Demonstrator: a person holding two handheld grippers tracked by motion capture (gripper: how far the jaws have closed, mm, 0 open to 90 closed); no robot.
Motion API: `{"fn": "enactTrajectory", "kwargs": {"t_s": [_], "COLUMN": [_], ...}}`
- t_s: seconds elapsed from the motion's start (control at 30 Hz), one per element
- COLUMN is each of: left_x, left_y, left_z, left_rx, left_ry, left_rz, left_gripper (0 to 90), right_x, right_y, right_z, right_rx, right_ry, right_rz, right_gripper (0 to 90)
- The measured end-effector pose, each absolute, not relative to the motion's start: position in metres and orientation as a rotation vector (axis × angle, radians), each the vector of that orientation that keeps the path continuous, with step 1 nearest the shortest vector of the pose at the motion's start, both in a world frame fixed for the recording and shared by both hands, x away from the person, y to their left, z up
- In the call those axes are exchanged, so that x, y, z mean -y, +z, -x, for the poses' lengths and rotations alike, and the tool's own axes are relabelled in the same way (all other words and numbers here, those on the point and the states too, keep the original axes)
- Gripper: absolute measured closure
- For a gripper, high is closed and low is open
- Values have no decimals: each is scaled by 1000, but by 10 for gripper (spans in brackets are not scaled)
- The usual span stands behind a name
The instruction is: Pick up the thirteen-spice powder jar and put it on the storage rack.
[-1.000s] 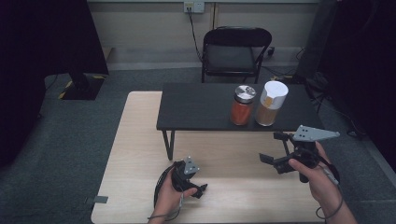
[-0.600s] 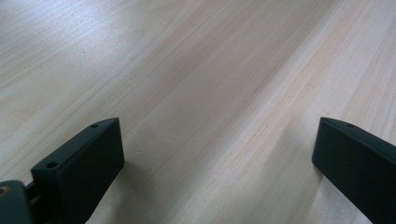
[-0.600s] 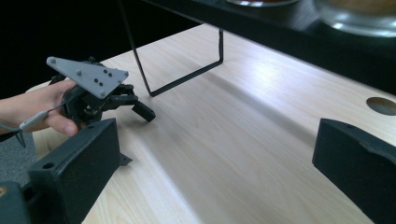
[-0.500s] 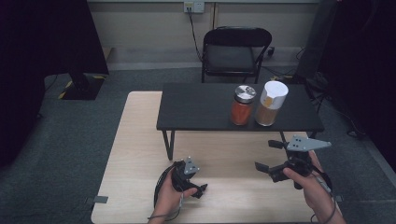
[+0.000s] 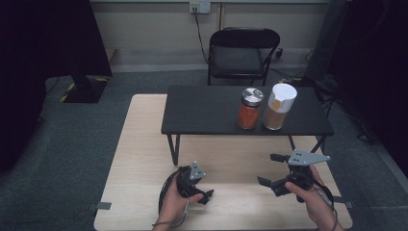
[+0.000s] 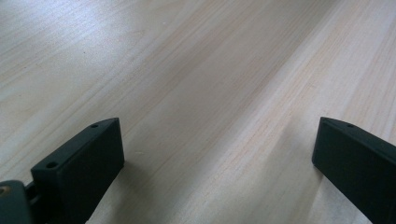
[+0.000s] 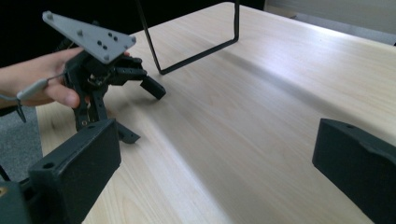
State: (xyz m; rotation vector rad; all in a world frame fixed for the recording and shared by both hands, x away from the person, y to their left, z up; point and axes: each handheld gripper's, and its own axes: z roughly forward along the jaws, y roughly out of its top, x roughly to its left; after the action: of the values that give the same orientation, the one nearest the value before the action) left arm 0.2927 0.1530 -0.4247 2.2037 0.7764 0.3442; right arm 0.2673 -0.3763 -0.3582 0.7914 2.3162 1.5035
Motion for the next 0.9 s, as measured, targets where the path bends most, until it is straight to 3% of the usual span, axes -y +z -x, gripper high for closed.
{"fn": "enactTrajectory", "kwargs": {"t_s": [0.9], "left_x": [-153], "left_y": [-425], "left_z": [-293], "left_rx": [-776], "left_ry": [344], "left_rz": [-2204], "left_gripper": [16], "right_x": [377], "right_y": [-404], "right_z": [-268], "right_rx": [-2400], "right_ry": [1441], "right_rz": [-834], "right_gripper": [6]}}
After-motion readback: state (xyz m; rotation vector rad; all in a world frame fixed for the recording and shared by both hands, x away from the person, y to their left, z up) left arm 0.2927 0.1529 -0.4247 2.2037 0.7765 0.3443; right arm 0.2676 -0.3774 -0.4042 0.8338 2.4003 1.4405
